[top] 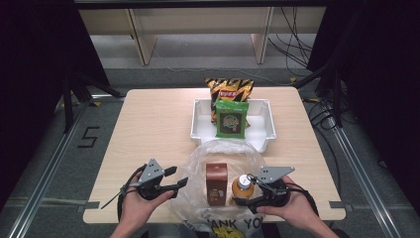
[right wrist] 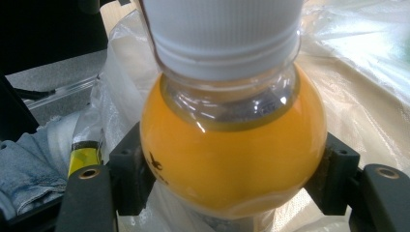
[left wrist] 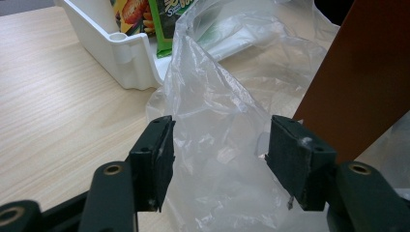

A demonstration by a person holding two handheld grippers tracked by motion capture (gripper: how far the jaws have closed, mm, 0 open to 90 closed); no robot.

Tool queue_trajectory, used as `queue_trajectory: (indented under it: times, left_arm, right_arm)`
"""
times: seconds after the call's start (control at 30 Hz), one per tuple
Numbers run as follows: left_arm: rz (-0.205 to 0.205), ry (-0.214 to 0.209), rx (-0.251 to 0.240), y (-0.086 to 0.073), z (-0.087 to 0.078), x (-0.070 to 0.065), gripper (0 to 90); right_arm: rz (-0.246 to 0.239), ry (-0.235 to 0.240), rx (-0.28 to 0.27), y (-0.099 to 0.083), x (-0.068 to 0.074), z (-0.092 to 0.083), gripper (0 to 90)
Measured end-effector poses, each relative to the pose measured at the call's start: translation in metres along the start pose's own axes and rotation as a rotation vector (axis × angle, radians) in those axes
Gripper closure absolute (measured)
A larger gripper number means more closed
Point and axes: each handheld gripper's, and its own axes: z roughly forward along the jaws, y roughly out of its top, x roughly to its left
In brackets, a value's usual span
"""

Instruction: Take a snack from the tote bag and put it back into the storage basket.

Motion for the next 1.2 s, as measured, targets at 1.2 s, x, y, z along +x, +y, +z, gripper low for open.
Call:
queue_trajectory:
  times: [1.2]
  left_arm:
    - [0.006, -0.017, 0.01, -0.002, 0.007, -0.004, 41.6]
  right_arm:
    - [0.083, -0.037, -0.114, 0.047, -0.01, -0.036, 31.9]
